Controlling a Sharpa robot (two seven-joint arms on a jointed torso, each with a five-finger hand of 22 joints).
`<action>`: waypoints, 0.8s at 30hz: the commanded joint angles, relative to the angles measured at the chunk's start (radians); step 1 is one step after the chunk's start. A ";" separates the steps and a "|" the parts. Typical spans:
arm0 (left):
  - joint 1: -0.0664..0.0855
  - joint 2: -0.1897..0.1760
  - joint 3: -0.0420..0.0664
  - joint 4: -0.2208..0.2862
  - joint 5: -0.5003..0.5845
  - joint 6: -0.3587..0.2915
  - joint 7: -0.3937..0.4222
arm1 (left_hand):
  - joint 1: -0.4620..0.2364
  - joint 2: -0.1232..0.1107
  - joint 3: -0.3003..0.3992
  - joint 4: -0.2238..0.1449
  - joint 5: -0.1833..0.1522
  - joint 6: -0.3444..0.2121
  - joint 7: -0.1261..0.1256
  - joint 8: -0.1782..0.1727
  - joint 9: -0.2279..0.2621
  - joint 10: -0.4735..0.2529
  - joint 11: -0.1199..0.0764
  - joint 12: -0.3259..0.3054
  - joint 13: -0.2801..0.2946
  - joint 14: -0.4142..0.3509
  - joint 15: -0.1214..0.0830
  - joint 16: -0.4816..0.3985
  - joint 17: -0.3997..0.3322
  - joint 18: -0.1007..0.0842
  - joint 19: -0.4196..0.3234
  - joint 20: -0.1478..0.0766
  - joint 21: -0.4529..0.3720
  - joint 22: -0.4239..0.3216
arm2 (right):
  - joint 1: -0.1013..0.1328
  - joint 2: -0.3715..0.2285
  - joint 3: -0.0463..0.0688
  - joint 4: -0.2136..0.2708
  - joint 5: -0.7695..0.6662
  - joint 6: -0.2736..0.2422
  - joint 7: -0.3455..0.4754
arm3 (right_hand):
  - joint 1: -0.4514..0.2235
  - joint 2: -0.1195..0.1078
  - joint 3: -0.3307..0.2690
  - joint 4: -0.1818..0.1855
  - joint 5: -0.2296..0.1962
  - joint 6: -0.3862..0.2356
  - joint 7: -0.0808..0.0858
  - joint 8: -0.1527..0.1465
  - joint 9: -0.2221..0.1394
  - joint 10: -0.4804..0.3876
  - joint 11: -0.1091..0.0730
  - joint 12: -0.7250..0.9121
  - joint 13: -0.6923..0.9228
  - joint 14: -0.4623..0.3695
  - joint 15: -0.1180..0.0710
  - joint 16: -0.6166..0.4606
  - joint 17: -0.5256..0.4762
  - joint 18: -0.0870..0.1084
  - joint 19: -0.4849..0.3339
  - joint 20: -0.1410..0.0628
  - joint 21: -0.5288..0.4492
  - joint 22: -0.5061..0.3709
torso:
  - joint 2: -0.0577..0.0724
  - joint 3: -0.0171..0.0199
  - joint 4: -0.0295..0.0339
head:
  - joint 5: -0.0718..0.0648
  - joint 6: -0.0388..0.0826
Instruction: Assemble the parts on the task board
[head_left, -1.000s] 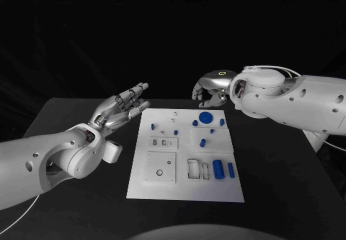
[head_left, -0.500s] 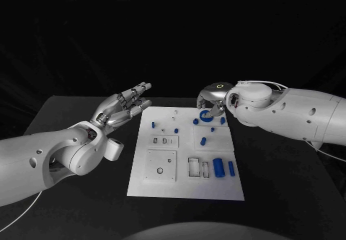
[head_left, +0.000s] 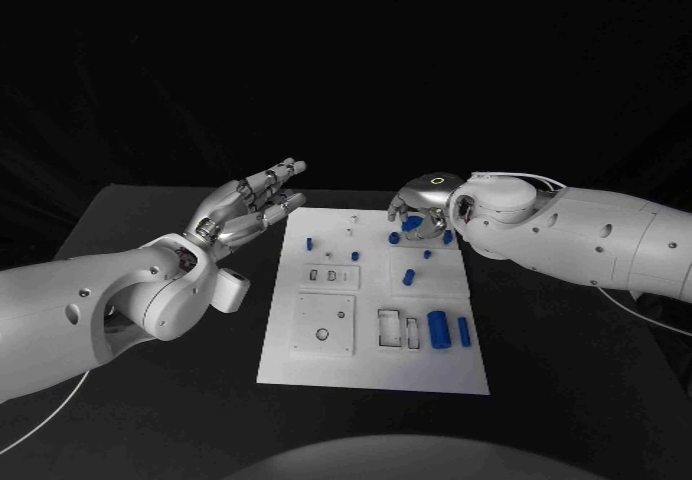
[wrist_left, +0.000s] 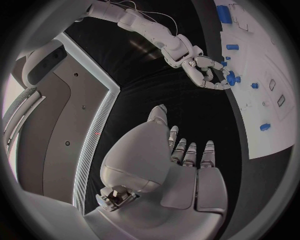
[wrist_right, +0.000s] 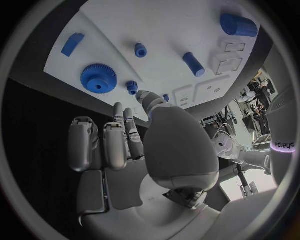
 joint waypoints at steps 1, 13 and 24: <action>0.001 0.002 0.000 0.000 0.000 0.020 0.010 | 0.011 0.002 -0.001 -0.004 0.008 0.003 0.000 0.005 0.000 0.005 0.002 0.007 0.002 0.001 0.007 -0.004 -0.001 0.009 0.000 0.009 0.005 -0.016 | -0.003 0.006 0.001 -0.009 0.000 -0.042 0.031 | 0.010 0.000 0.018 -0.005 0.033 0.006 -0.014 -0.006 0.002 -0.011 0.000 -0.012 0.002 -0.013 0.002 -0.012 -0.019 -0.009 -0.009 0.005 -0.011 0.014 | -0.003 -0.0014 0.0006 | 0.004 -0.010; 0.001 0.005 0.000 -0.002 0.006 0.016 0.011 | 0.018 0.001 -0.001 -0.004 0.017 0.006 0.002 0.006 0.000 0.007 0.003 0.011 0.002 0.001 -0.004 -0.004 -0.001 0.009 0.000 0.009 0.005 -0.016 | -0.024 0.038 0.001 -0.063 0.015 -0.042 0.047 | 0.002 -0.008 0.065 -0.015 0.110 0.004 -0.015 -0.027 -0.008 -0.016 0.001 -0.036 0.006 -0.025 0.002 -0.020 -0.041 -0.007 -0.019 0.003 -0.021 0.011 | -0.005 -0.0025 0.0033 | -0.005 -0.012; 0.001 0.002 0.000 -0.001 0.020 0.027 -0.011 | 0.020 0.000 -0.001 -0.005 0.020 0.001 0.004 0.005 -0.001 0.006 0.005 0.009 0.002 0.001 -0.004 -0.004 -0.001 0.008 0.000 0.010 0.004 -0.016 | -0.050 0.055 0.001 -0.091 0.026 -0.033 0.054 | -0.008 -0.010 0.071 -0.024 0.079 0.021 -0.015 -0.024 -0.003 0.003 0.000 -0.030 0.018 -0.031 0.003 -0.024 -0.053 -0.005 -0.027 0.005 -0.029 0.006 | -0.007 -0.0031 0.0032 | 0.004 -0.026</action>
